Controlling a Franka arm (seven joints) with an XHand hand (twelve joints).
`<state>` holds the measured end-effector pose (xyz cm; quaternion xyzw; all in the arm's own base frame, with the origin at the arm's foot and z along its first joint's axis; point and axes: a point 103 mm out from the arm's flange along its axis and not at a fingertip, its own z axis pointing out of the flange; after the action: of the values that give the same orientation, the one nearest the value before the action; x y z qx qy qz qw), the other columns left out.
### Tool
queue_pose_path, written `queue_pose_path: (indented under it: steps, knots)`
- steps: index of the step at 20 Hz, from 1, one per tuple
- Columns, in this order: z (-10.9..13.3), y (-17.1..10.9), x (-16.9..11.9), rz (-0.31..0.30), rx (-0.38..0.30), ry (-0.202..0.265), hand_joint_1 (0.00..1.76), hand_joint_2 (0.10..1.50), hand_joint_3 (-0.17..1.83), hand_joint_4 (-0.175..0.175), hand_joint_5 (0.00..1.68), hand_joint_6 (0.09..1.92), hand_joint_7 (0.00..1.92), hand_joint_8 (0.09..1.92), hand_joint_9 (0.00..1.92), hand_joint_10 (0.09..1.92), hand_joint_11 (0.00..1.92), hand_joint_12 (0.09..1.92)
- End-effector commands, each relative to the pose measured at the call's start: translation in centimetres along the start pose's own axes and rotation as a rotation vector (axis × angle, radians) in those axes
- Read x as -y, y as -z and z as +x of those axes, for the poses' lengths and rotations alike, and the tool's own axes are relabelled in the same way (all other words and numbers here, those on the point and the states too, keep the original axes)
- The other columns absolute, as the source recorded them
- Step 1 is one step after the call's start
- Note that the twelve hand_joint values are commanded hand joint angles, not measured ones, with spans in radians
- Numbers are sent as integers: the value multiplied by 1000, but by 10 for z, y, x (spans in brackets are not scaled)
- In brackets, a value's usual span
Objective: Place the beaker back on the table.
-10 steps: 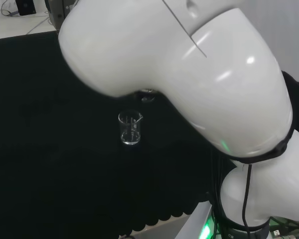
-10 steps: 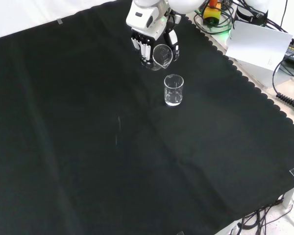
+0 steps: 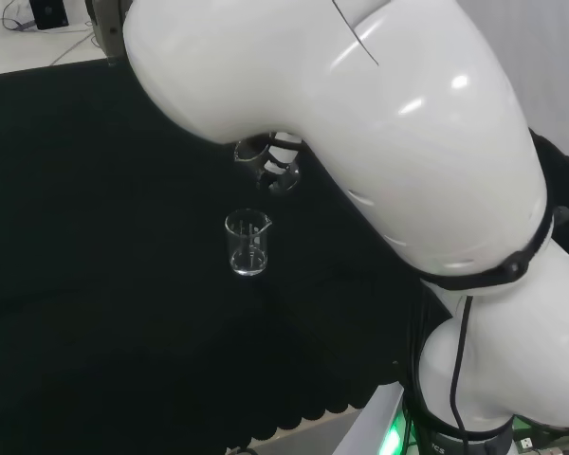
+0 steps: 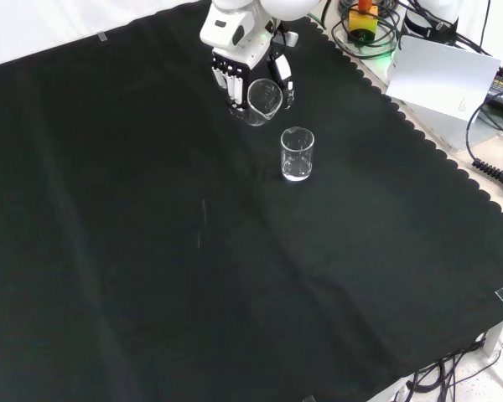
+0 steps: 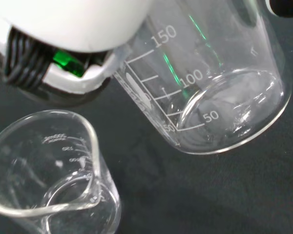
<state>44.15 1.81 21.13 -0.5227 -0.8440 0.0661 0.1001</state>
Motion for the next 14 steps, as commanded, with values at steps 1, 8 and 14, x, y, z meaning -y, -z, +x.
queue_pose_path:
  steps: [1,8,14]
  knots:
    - [-18,-15,-32,-72,-79,10,1331,557,715,-175,1454,325,1527,252,1801,87,1513,618]
    - [-36,-30,-62,-118,-140,-7,1330,571,695,-175,1442,339,1513,272,1792,87,1508,612]
    - [-49,-44,-85,-135,-194,-14,1330,576,689,-175,1436,347,1505,284,1787,87,1503,608]
